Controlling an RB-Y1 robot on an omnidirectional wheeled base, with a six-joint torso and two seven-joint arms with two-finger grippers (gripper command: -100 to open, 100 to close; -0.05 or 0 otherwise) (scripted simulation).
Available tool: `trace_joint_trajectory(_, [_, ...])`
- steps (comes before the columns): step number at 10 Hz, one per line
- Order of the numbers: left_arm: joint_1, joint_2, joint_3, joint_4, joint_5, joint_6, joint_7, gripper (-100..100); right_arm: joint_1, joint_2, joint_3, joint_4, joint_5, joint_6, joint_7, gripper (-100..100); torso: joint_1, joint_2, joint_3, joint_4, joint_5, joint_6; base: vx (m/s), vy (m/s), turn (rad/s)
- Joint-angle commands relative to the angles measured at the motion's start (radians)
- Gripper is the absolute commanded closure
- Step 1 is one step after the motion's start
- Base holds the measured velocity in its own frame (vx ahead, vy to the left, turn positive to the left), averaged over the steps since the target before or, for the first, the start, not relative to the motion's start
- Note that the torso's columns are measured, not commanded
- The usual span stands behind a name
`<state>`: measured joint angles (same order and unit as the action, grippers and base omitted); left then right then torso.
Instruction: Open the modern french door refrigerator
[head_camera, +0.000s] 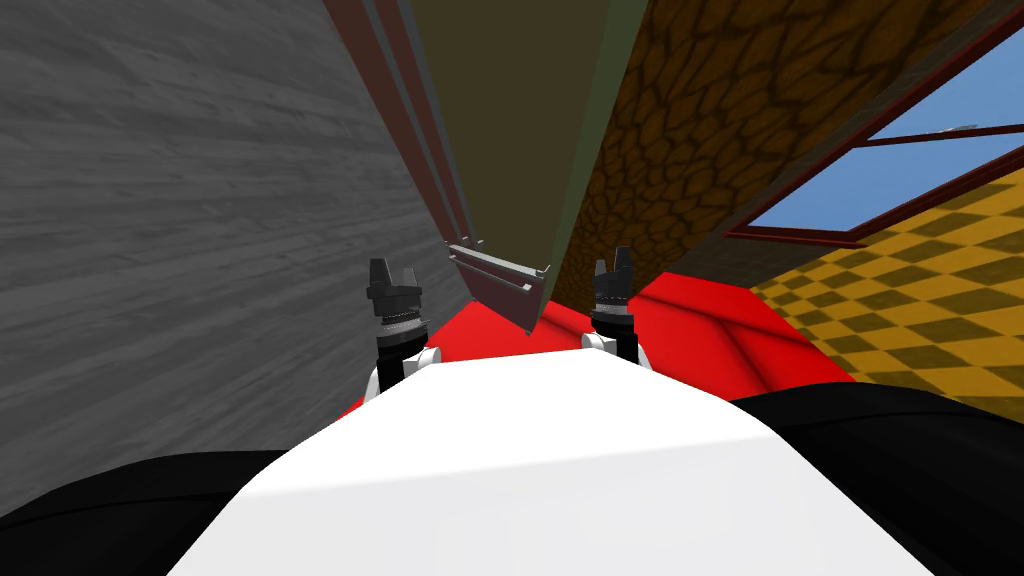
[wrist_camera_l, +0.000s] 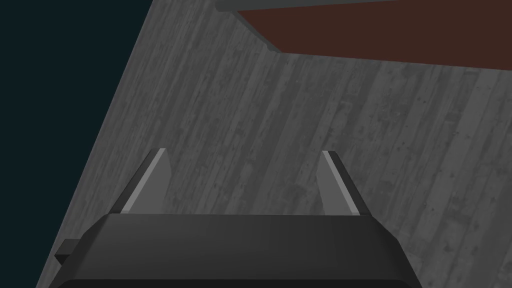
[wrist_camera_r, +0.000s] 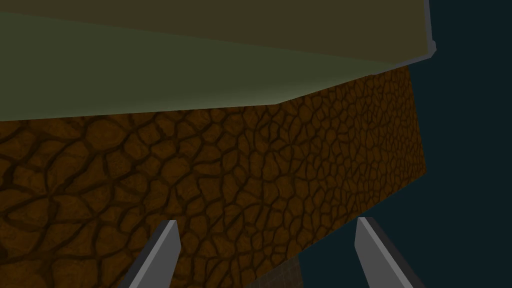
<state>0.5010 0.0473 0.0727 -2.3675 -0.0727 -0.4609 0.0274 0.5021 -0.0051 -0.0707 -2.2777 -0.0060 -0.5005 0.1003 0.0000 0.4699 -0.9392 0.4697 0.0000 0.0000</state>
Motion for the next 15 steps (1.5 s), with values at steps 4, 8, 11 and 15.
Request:
trace_joint_trajectory(4, [-0.013,0.051,-0.014,0.055,-0.010,-0.015,-0.010,-100,0.000,0.000,0.000,0.000,0.000,0.000,0.000,0,-0.001,0.255,-0.512,0.254,0.000,0.000,0.010,-0.014,-0.031])
trace_joint_trajectory(8, [-0.035,0.075,-0.037,0.147,-0.025,-0.038,-0.028,-100,0.000,0.000,0.000,0.000,0.000,0.000,0.000,0,0.001,0.268,-0.537,0.268,0.000,0.000,0.036,-0.049,-0.062])
trace_joint_trajectory(11, [-0.054,0.080,-0.058,0.227,-0.039,-0.059,-0.043,-100,0.000,0.000,0.000,0.000,0.000,0.000,0.000,0,0.000,0.268,-0.537,0.268,0.000,0.000,0.041,-0.052,-0.070])
trace_joint_trajectory(15, [-0.079,0.081,-0.084,0.332,-0.056,-0.085,-0.062,-100,0.000,0.000,0.000,0.000,0.000,0.000,0.000,0,0.000,0.268,-0.537,0.268,0.000,0.000,0.039,-0.048,-0.066])
